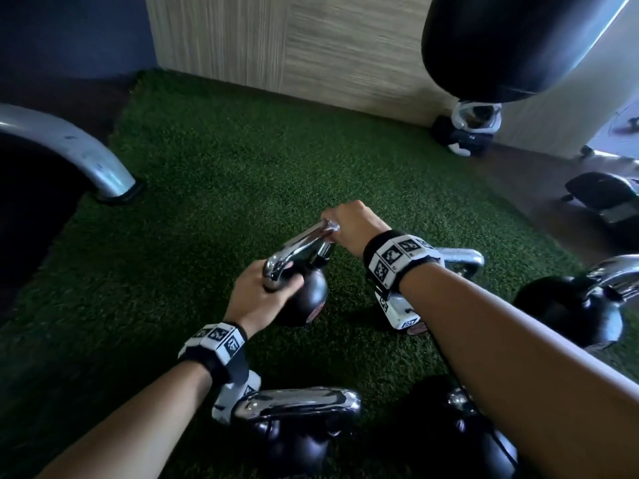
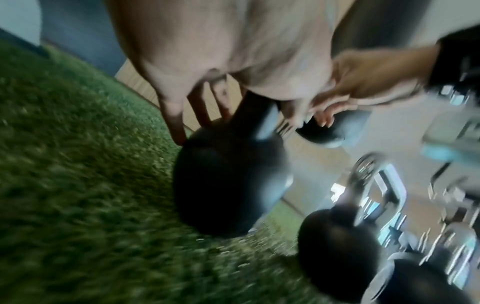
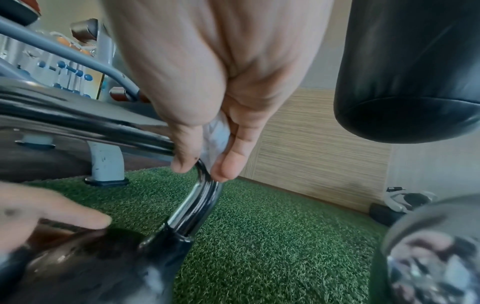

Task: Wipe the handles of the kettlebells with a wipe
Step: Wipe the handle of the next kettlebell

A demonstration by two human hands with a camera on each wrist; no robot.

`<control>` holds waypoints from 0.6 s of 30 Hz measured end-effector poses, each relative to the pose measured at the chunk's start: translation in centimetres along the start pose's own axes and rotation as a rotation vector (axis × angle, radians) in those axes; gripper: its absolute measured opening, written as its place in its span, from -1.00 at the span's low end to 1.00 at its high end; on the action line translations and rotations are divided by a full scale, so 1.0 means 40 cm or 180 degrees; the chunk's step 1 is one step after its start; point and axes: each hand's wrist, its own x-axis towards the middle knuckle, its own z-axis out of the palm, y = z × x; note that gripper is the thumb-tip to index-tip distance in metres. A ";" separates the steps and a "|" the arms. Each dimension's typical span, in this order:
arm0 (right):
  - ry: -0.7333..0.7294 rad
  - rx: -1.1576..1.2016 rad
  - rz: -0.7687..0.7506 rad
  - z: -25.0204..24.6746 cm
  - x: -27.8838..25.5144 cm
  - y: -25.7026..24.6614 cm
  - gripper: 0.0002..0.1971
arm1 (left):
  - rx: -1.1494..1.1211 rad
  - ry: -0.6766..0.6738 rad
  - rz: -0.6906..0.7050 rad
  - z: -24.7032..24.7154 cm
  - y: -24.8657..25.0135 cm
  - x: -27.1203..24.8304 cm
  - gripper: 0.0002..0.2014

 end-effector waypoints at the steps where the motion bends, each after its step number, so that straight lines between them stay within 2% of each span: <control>1: 0.0024 0.0005 0.0042 0.001 -0.007 0.001 -0.88 | -0.0052 0.0294 -0.0084 0.000 0.011 0.002 -0.55; 3: 0.0092 0.0007 0.0173 0.004 -0.026 0.008 -0.88 | 0.0035 0.0481 -0.0226 -0.008 0.028 0.021 -0.64; 8: 0.0168 0.0113 0.0480 0.021 -0.083 0.013 -0.81 | 0.0086 0.0056 -0.0484 -0.050 0.048 0.080 -0.67; 11: 0.0258 0.0334 0.0622 0.023 -0.101 0.003 -0.79 | 0.0189 -0.0147 -0.0473 -0.064 0.056 0.078 -0.74; 18: 0.0139 0.0292 0.0646 0.010 -0.094 -0.014 -0.85 | 0.0295 -0.0084 -0.0373 -0.060 0.071 0.065 -0.78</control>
